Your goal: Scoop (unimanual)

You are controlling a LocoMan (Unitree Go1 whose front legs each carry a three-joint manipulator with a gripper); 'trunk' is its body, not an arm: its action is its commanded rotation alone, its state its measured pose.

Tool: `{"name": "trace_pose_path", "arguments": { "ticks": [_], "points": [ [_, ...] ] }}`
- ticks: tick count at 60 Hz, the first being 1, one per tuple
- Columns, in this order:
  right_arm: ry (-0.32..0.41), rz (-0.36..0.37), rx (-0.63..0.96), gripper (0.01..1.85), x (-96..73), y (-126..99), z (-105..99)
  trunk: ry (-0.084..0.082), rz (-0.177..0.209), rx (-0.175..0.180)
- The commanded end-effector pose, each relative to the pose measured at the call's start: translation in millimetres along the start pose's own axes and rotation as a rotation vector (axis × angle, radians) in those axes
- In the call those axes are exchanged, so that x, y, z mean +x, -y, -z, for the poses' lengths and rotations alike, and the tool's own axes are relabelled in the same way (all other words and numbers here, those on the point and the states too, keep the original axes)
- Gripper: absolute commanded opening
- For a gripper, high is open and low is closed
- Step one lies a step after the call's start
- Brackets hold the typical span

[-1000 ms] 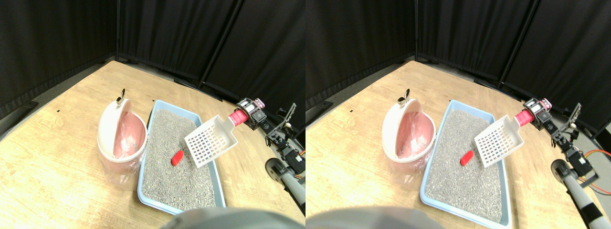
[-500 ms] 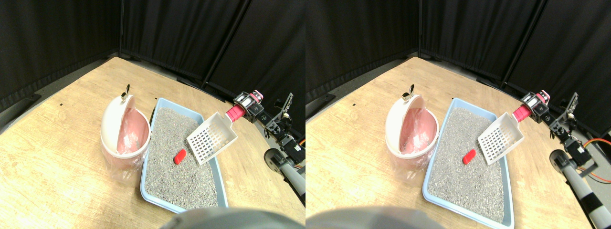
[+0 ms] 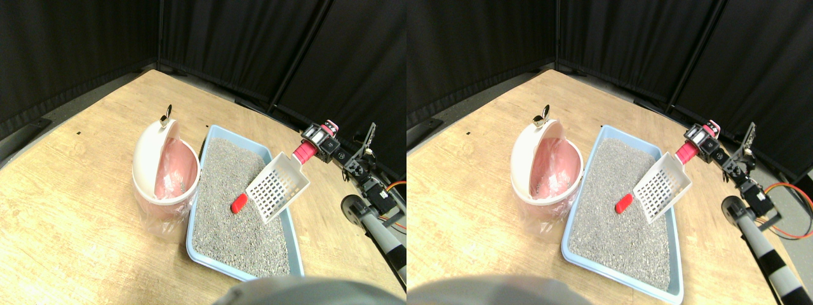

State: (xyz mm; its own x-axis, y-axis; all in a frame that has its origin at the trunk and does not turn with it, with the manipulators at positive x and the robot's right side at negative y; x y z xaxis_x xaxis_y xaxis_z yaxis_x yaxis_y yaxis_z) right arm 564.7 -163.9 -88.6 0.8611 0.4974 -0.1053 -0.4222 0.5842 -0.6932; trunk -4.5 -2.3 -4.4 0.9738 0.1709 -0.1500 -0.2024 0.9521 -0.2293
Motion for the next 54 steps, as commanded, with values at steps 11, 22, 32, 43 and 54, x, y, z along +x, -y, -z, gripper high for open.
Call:
{"name": "trace_pose_path", "arguments": {
  "ticks": [11, 22, 32, 43, 54],
  "points": [
    [-0.029, 0.008, 0.024, 0.05, -1.6, -17, 1, -0.025, -0.022, -0.009],
    [-0.024, -0.011, 0.047, 0.05, -1.1, -25, 7, -0.03, -0.027, -0.01],
    [-0.039, -0.055, 0.049, 0.05, -0.9, -36, 8, -0.05, -0.028, -0.015],
    [-0.048, -0.147, 0.121, 0.05, -0.8, -78, 13, -0.074, -0.047, -0.039],
    [-0.061, -0.18, 0.185, 0.05, 7.0, -111, 21, -0.081, -0.064, -0.054]
  ]
}}
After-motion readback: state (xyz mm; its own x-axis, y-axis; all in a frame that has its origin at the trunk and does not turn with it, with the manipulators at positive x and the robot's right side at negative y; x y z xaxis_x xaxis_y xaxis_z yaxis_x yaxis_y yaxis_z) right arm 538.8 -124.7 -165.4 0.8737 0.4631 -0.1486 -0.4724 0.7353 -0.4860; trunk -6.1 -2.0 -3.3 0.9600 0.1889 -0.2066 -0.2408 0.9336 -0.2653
